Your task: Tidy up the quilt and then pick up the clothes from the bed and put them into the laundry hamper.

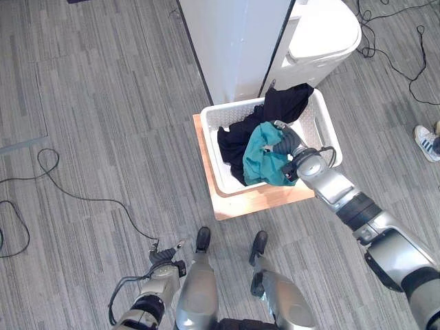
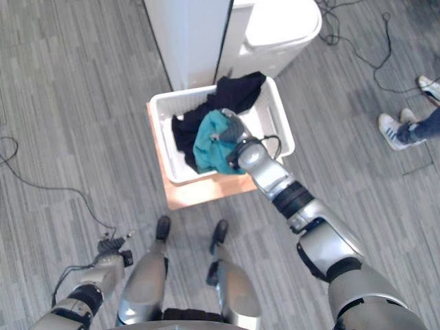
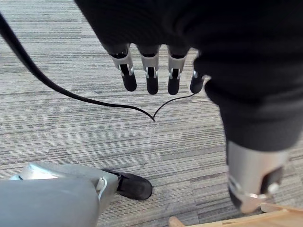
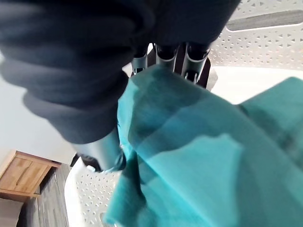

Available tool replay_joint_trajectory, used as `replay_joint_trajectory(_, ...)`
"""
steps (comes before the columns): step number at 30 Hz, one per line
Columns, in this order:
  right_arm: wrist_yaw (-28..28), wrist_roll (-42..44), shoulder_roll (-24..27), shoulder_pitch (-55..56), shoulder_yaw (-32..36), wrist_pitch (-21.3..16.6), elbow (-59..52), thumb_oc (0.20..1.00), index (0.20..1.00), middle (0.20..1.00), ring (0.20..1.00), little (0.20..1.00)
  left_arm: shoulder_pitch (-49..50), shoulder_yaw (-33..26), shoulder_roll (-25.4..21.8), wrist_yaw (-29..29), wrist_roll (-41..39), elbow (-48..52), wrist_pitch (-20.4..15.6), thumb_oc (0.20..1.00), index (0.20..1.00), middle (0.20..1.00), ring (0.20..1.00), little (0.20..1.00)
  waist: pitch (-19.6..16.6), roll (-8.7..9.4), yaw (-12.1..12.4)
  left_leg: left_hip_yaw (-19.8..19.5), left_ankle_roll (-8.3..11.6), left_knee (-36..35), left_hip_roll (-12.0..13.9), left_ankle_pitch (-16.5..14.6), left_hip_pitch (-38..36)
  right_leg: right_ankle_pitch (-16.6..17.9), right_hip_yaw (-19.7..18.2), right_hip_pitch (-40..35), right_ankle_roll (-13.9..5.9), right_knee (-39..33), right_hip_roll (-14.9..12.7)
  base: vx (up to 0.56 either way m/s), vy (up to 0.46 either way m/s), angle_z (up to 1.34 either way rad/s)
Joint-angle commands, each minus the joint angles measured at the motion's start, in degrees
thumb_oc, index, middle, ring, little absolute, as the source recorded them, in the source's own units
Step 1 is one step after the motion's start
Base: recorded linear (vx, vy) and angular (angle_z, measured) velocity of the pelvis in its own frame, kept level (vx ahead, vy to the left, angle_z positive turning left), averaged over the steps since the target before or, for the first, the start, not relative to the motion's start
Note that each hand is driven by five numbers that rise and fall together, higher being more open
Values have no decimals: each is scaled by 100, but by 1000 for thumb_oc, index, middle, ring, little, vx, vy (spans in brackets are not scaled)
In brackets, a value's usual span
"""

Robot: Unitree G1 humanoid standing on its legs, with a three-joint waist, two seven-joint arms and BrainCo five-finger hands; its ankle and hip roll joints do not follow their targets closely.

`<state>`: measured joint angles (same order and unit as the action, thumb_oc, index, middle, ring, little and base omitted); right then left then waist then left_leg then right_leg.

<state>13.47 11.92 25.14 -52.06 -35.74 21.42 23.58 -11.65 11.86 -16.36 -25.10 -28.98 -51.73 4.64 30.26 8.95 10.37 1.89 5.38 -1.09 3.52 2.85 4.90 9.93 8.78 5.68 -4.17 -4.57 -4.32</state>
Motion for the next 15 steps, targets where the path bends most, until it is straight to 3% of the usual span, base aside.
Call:
replay_joint_trajectory(1, 518, 244, 523, -418, 382, -411, -259, 1000, 1000, 1000, 1000, 1000, 246, 120, -57, -8, 140, 41, 37, 1000, 1000, 1000, 1000, 1000, -47, 46, 83, -143, -280, -223, -181, -533, -98, -567, 13, -123, -482, 336, -227, 14, -7, 9)
replay_joint_trajectory(4, 665, 386, 757, -225, 680, -659, -279, 1000, 1000, 1000, 1000, 1000, 344, 70, -79, 39, 210, 41, 14, 1000, 1000, 1000, 1000, 1000, -70, 47, 34, -130, -284, -234, -169, -546, -192, -570, -22, -190, -495, 339, -226, 26, -4, 5)
replay_joint_trajectory(8, 1002, 669, 1198, 419, 1477, -1288, -134, 1000, 1000, 1000, 1000, 1000, 529, -55, -109, 108, 289, -34, -54, 1000, 1000, 1000, 1000, 1000, -239, 27, -100, -100, -289, -252, -155, -586, -331, -564, -96, -282, -538, 325, -247, 43, -15, -7)
replay_joint_trajectory(10, 1246, 624, 1380, 1254, 2138, -1645, -73, 1000, 1000, 1000, 1000, 1000, 686, -216, -78, 144, 299, -139, -141, 1000, 1000, 1000, 1000, 1000, -399, -32, -254, -35, -299, -274, -157, -618, -449, -565, -165, -346, -573, 312, -282, 67, 0, -23)
replay_joint_trajectory(15, 1953, 575, 939, 3525, 3164, -2197, 205, 1000, 1000, 1000, 1000, 1000, 1062, -312, 223, 126, 315, -350, -382, 1000, 1000, 1000, 1000, 1000, -754, -331, -685, 126, -336, -294, -189, -695, -746, -603, -379, -501, -615, 318, -348, 88, 33, -23)
